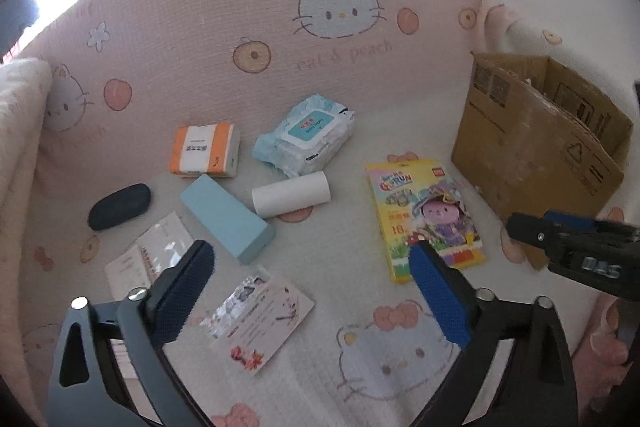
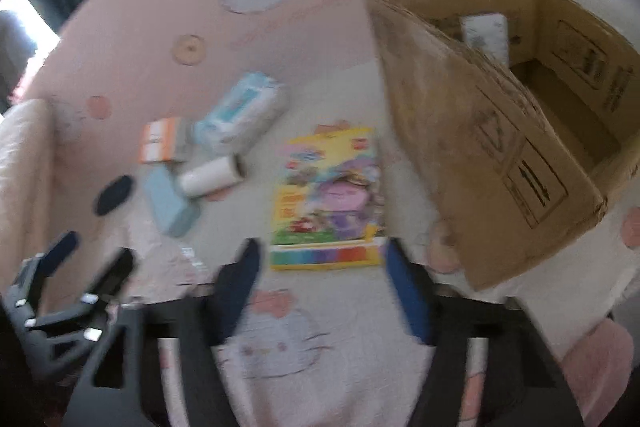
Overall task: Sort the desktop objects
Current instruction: 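Move the right gripper toward the yellow oil pastel box, then lower the open right gripper around the yellow oil pastel box edge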
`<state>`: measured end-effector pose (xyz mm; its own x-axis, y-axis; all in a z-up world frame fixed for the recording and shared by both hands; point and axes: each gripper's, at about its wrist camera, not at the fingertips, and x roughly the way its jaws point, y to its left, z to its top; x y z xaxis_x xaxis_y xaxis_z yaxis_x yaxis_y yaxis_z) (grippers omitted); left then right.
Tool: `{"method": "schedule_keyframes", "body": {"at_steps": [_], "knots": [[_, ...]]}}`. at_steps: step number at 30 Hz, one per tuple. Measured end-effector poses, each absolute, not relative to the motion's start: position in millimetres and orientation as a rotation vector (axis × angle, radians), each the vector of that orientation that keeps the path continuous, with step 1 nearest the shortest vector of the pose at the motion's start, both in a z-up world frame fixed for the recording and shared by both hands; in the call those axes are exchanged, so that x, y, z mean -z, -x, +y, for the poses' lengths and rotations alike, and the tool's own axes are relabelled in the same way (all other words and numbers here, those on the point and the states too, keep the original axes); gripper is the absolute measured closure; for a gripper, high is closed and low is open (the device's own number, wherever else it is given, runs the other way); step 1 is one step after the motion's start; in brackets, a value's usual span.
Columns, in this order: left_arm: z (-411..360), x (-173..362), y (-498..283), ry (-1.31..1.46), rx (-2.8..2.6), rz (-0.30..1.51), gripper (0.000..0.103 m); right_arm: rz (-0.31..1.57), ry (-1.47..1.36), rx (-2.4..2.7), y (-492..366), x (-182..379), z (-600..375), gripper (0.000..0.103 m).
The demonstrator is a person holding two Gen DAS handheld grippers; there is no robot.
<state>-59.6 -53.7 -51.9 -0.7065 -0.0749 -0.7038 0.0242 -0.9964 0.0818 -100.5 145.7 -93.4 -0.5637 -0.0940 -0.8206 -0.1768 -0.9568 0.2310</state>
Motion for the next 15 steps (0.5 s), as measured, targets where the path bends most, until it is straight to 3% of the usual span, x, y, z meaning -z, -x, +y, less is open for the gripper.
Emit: {"method": "schedule_keyframes", "body": {"at_steps": [1, 2, 4, 5, 7, 9, 15], "knots": [[-56.2, 56.8, 62.2, -1.194, 2.859, -0.066, 0.019, 0.504, 1.445, -2.665, 102.0, 101.4, 148.6, 0.077], [-58.9, 62.4, 65.3, -1.216, 2.862, -0.023, 0.025, 0.556, 1.447, -2.643, 103.1, 108.6, 151.8, 0.078], [-66.1, 80.1, 75.7, -1.32, 2.835, 0.121, 0.049, 0.624, 1.452, -2.611, 104.7, 122.6, 157.1, 0.078], [-68.8, 87.1, 78.5, -1.354, 2.827, 0.184, 0.055, 0.635, 1.454, -2.606, 105.3, 129.0, 157.9, 0.078], [-74.6, 103.7, 83.8, -1.409, 2.817, 0.341, 0.082, 0.62, 1.452, -2.609, 107.7, 138.6, 156.1, 0.078], [-76.2, 121.7, 90.1, -1.46, 2.779, 0.427, 0.09, 0.55, 1.425, -2.636, 106.6, 145.7, 153.0, 0.078], [-72.5, 147.1, 94.5, -1.502, 2.778, 0.552, 0.092, 0.191, 1.31, -2.718, 106.4, 155.2, 137.0, 0.078]]}}
